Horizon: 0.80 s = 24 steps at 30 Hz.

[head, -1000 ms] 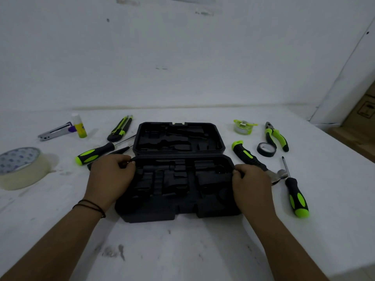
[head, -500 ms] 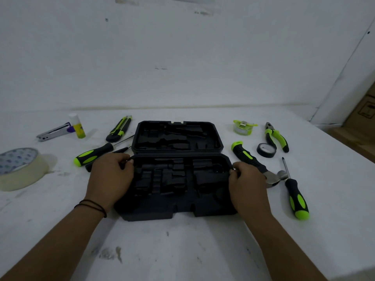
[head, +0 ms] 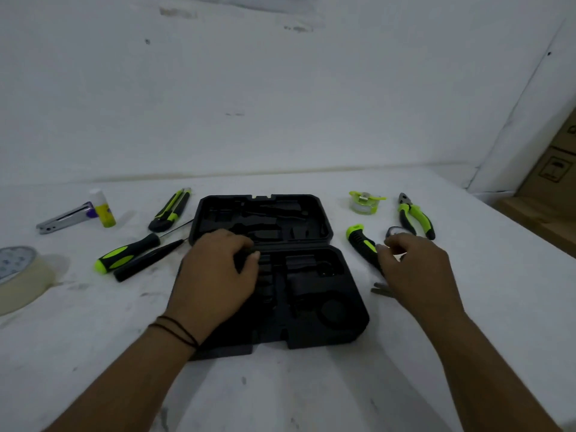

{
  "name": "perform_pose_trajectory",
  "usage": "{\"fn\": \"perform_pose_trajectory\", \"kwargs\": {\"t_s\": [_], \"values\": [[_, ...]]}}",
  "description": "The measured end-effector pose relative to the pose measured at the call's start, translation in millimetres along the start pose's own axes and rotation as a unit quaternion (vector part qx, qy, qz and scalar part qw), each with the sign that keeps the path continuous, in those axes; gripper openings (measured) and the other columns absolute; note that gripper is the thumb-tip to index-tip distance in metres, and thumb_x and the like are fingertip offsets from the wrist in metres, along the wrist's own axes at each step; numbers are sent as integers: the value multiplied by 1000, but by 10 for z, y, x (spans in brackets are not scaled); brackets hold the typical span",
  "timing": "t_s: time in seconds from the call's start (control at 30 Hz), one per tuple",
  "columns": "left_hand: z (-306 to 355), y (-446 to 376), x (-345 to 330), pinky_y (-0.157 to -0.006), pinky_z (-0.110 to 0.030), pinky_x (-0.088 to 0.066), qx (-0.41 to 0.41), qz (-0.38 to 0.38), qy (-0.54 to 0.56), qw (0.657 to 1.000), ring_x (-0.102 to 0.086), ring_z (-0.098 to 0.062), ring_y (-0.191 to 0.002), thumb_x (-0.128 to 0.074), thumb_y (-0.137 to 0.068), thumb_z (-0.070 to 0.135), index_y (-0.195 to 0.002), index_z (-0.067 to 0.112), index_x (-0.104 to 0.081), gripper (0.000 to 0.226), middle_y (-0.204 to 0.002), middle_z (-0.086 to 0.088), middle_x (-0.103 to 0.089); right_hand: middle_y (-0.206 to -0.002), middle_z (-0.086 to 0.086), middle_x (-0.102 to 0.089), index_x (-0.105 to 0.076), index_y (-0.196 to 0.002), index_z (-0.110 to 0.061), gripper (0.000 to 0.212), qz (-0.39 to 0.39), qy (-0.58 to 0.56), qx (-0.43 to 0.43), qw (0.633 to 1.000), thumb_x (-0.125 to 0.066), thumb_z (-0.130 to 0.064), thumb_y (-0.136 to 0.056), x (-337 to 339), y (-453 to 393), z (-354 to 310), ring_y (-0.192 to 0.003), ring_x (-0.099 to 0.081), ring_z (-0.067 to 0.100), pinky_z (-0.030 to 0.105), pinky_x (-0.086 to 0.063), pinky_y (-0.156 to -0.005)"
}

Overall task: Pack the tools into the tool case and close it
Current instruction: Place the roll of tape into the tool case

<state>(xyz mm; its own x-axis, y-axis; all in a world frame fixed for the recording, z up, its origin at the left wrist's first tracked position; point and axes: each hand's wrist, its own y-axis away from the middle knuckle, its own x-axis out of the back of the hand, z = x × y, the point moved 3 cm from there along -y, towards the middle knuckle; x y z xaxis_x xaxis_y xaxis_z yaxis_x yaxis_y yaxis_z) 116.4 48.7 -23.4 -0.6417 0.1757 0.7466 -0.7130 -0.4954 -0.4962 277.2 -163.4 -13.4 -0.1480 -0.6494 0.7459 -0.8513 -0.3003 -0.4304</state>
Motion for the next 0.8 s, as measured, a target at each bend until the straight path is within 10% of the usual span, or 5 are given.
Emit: {"fn": "perform_pose_trajectory", "kwargs": {"t_s": [0.8], "values": [[495,-363,-880,-106,-41,-35,-37,-178,11,983,-53,-18,-114,-45,-76,47,-129,20,-53,60,-122,0,-59,-114,10,-49,-67,-103,-19,24,-95,253,-36,962,-53,-23,-85,-433,-755,767,-109,-38,31,37,-30,-89]]}}
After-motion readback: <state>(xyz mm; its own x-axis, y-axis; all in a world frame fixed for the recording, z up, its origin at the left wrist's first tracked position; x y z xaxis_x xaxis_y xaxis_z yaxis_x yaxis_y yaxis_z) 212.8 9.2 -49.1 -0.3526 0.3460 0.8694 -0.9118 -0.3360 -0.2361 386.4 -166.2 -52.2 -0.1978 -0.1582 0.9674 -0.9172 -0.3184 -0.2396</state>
